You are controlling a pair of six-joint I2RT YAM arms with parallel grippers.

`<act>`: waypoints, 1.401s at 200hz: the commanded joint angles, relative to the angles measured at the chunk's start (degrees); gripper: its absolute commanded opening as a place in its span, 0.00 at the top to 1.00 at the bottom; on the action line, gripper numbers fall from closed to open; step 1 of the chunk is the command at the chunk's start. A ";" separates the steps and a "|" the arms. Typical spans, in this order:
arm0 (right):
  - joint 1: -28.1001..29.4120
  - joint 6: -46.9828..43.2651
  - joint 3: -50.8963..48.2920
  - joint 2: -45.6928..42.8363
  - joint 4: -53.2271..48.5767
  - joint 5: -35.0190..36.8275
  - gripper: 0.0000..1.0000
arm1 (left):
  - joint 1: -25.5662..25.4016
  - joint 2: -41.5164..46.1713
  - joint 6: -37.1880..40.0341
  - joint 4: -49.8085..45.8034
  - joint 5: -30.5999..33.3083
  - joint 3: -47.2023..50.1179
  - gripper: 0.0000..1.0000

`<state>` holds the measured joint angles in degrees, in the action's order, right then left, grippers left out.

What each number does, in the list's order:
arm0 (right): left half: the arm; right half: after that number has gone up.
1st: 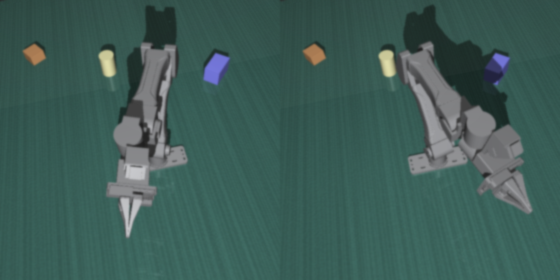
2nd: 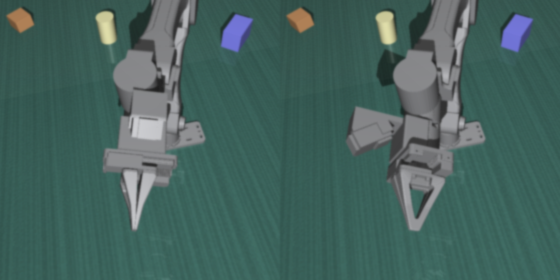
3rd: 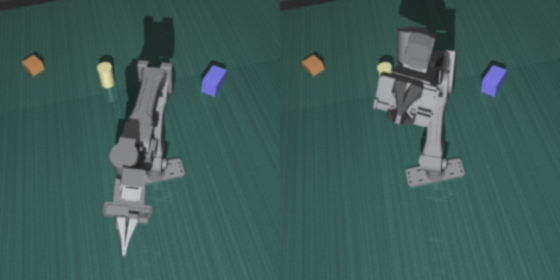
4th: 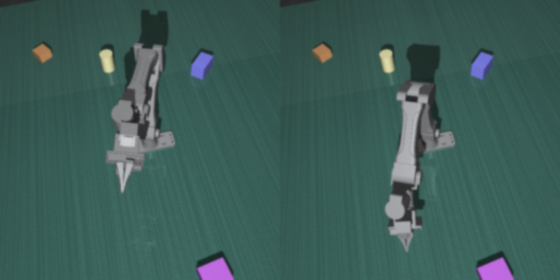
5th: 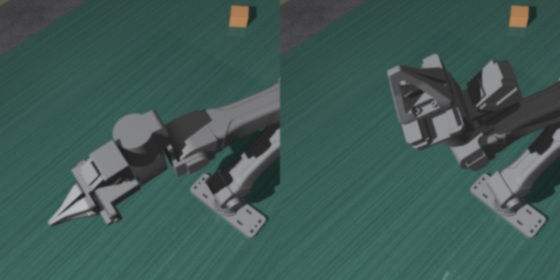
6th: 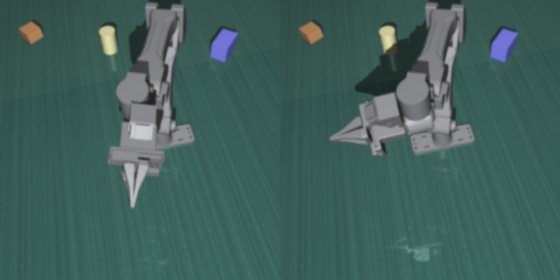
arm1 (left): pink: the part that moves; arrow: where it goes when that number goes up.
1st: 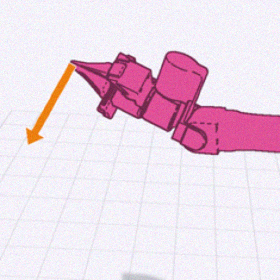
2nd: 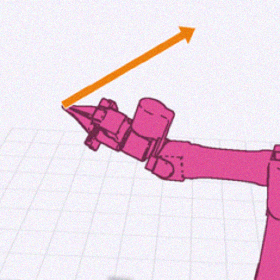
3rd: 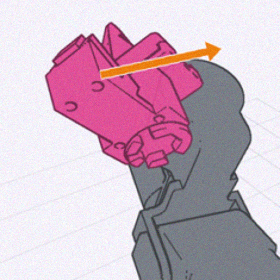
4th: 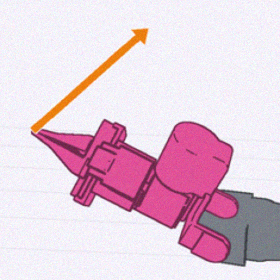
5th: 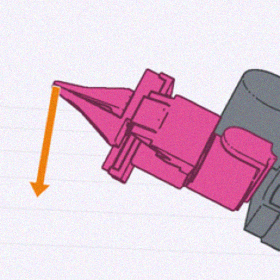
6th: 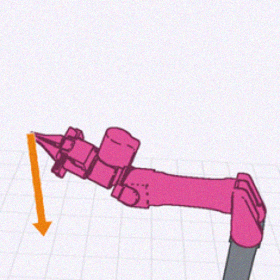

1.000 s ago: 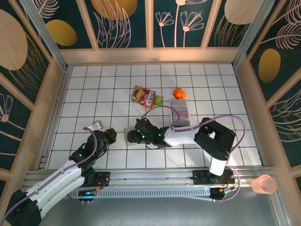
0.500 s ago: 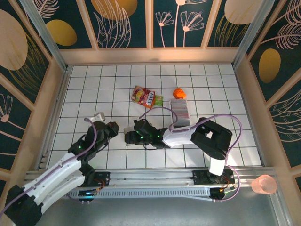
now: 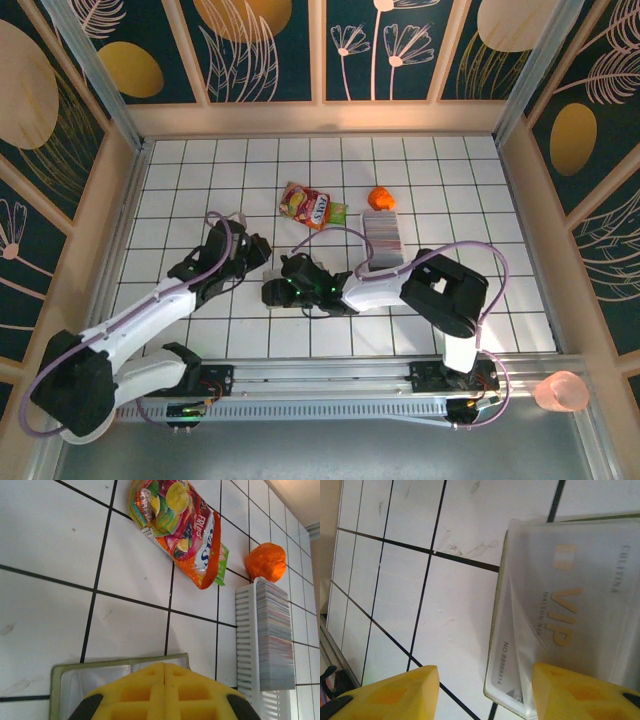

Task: Put the credit cards into the card holder

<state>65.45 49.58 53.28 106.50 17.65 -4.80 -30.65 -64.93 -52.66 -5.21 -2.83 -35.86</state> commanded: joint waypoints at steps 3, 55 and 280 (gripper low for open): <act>0.99 -2.00 2.65 1.72 -0.50 -0.75 0.49 | 0.75 -4.23 2.17 -1.32 -4.89 -2.82 1.00; 1.43 -3.25 4.03 2.05 -1.47 0.49 0.48 | 1.85 -15.43 4.91 -2.58 -5.34 -7.93 1.00; 4.45 -12.90 0.49 -6.45 6.27 0.49 0.48 | 6.48 -14.15 4.81 -3.55 -3.70 -9.16 1.00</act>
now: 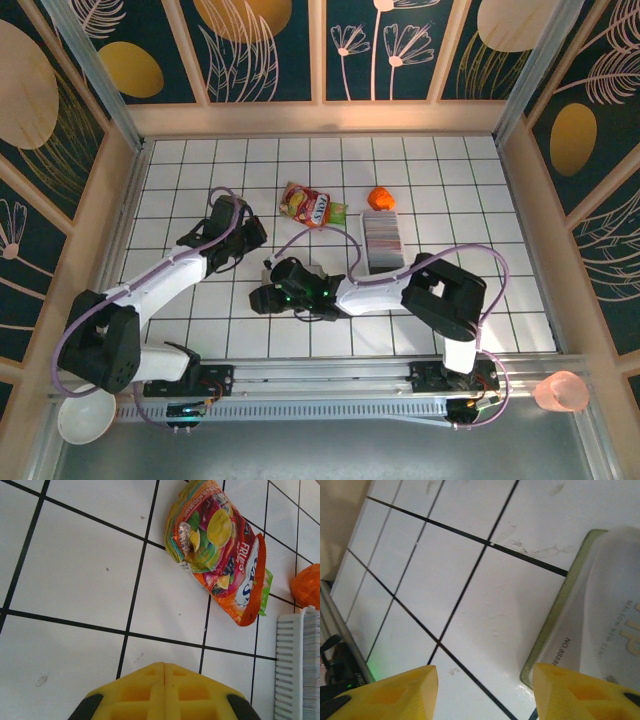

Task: Put the credit cards into the card holder

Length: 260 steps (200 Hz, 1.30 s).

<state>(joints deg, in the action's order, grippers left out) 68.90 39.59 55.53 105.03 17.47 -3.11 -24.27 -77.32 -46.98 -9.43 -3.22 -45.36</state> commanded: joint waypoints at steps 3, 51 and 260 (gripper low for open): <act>1.24 -3.06 -1.90 -5.42 6.97 -1.48 0.47 | 0.10 -2.12 -0.85 0.87 -3.87 0.28 1.00; 6.39 -8.43 -2.82 -13.23 2.63 2.89 0.48 | 0.11 -4.93 -0.96 4.18 -9.20 0.86 1.00; -27.15 -105.27 -19.06 -48.43 -42.59 17.20 0.16 | -6.70 1.67 0.05 9.78 -6.85 18.17 1.00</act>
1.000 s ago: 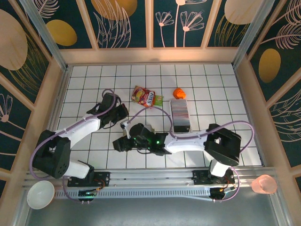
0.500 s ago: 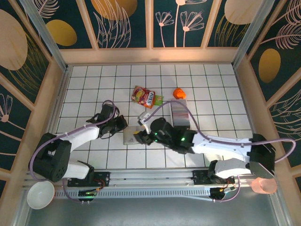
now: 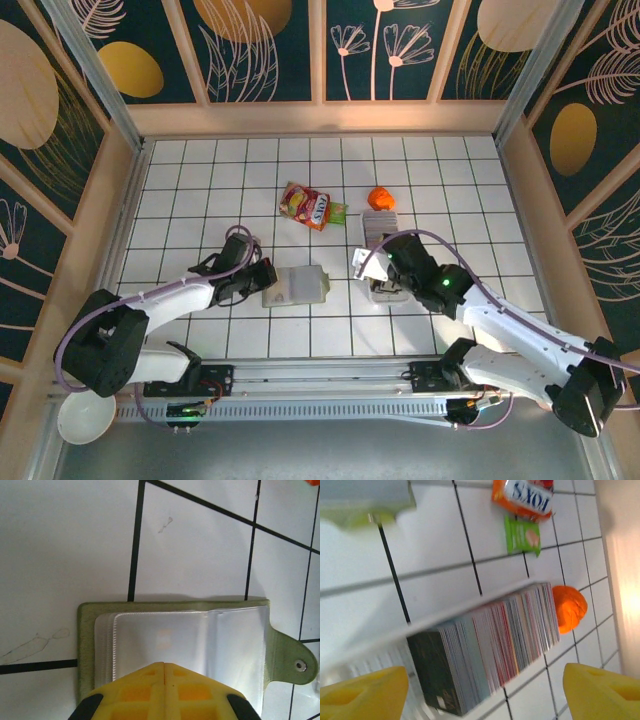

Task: Put the credit cards into the card holder

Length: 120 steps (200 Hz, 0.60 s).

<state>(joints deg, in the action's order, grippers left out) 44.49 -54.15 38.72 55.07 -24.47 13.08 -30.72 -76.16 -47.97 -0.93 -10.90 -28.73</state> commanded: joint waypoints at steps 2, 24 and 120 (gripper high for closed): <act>-2.98 -11.71 -2.38 1.78 -0.46 1.03 0.16 | -0.23 0.67 1.03 1.24 0.91 1.63 1.00; -4.53 -14.73 -2.93 4.53 1.06 1.19 0.14 | -0.30 1.72 1.03 1.14 1.84 3.05 1.00; -5.38 -19.20 -1.87 18.09 11.95 1.70 0.16 | -0.20 2.51 1.86 2.86 2.79 6.21 1.00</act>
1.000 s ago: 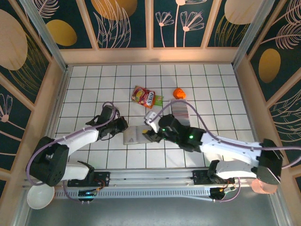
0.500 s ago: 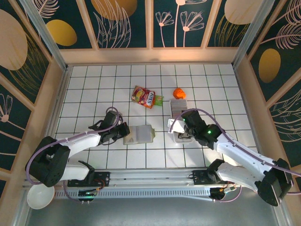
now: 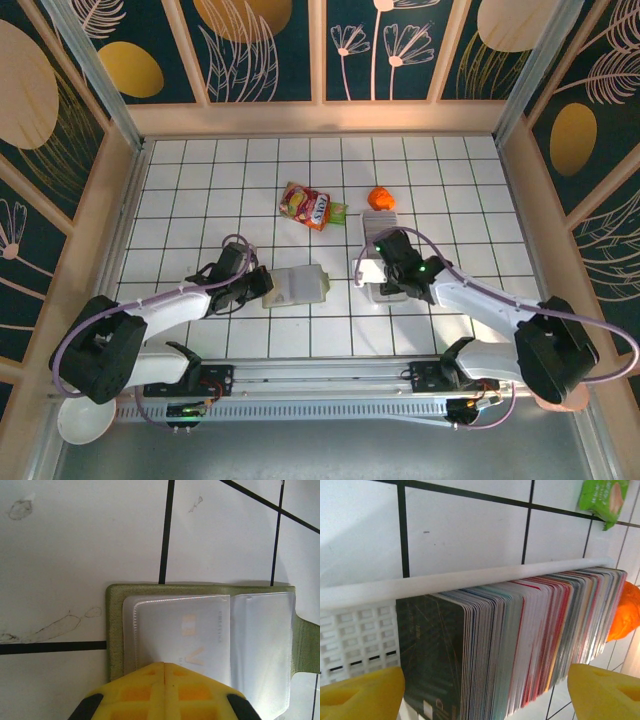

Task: Put the credit cards into the card holder

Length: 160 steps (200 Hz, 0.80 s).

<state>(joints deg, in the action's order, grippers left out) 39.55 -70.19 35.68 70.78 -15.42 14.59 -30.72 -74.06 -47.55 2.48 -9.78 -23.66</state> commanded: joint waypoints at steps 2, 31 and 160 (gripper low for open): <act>-0.44 -3.25 1.19 2.59 3.00 0.24 0.16 | -0.21 0.45 1.53 -0.55 1.69 1.15 1.00; -0.53 -4.49 2.08 4.25 3.35 0.25 0.27 | -0.21 0.28 1.75 -0.28 1.97 1.38 1.00; -0.52 -4.12 0.01 -2.11 -2.16 -1.57 0.48 | -0.22 -1.56 1.94 0.42 0.82 0.80 1.00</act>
<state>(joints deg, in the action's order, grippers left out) 39.35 -72.77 36.95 70.37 -15.42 13.65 -30.72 -74.67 -46.48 3.90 -9.04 -23.51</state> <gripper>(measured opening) 0.521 0.042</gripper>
